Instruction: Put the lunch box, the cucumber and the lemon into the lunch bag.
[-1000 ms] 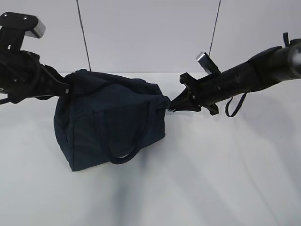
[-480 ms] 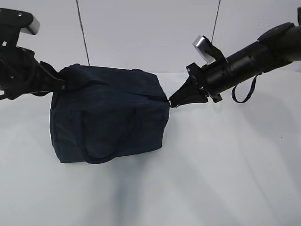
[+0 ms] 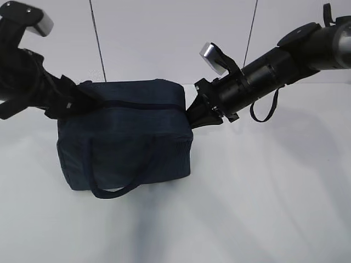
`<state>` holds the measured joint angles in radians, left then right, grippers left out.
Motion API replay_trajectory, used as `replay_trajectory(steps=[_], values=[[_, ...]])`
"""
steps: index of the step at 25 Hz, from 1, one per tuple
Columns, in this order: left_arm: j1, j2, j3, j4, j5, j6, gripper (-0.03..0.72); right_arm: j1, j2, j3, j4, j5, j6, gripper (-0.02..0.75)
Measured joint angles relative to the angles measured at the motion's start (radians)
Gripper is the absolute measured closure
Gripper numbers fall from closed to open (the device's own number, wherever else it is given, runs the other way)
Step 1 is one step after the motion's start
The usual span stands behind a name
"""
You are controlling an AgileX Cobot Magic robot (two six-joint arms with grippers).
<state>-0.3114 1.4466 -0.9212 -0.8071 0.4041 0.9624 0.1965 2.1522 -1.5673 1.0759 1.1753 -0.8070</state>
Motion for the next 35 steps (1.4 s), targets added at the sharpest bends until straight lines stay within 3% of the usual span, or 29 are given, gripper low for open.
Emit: replay_trajectory(steps=[5, 11, 20, 27, 31, 35], values=[[0.0, -0.074, -0.096, 0.177, 0.125, 0.0, 0.143, 0.003, -0.002, 0.0, 0.049, 0.001, 0.0, 0.73], [-0.006, -0.121, -0.168, 0.232, 0.251, 0.0, 0.143, 0.033, -0.031, 0.0, 0.074, 0.001, -0.004, 0.73], [-0.208, -0.119, -0.17, 0.3, 0.303, 0.038, 0.148, 0.065, -0.035, 0.0, 0.078, 0.004, -0.014, 0.73], [-0.235, -0.032, -0.17, 0.358, 0.293, 0.04, 0.157, 0.065, -0.047, 0.0, -0.08, 0.01, 0.004, 0.73], [-0.235, 0.015, -0.17, 0.377, 0.293, 0.04, 0.161, 0.063, -0.083, 0.0, -0.091, 0.014, 0.008, 0.73], [-0.235, 0.027, -0.17, 0.396, 0.291, 0.04, 0.216, 0.058, -0.094, 0.0, -0.127, 0.017, 0.03, 0.73]])
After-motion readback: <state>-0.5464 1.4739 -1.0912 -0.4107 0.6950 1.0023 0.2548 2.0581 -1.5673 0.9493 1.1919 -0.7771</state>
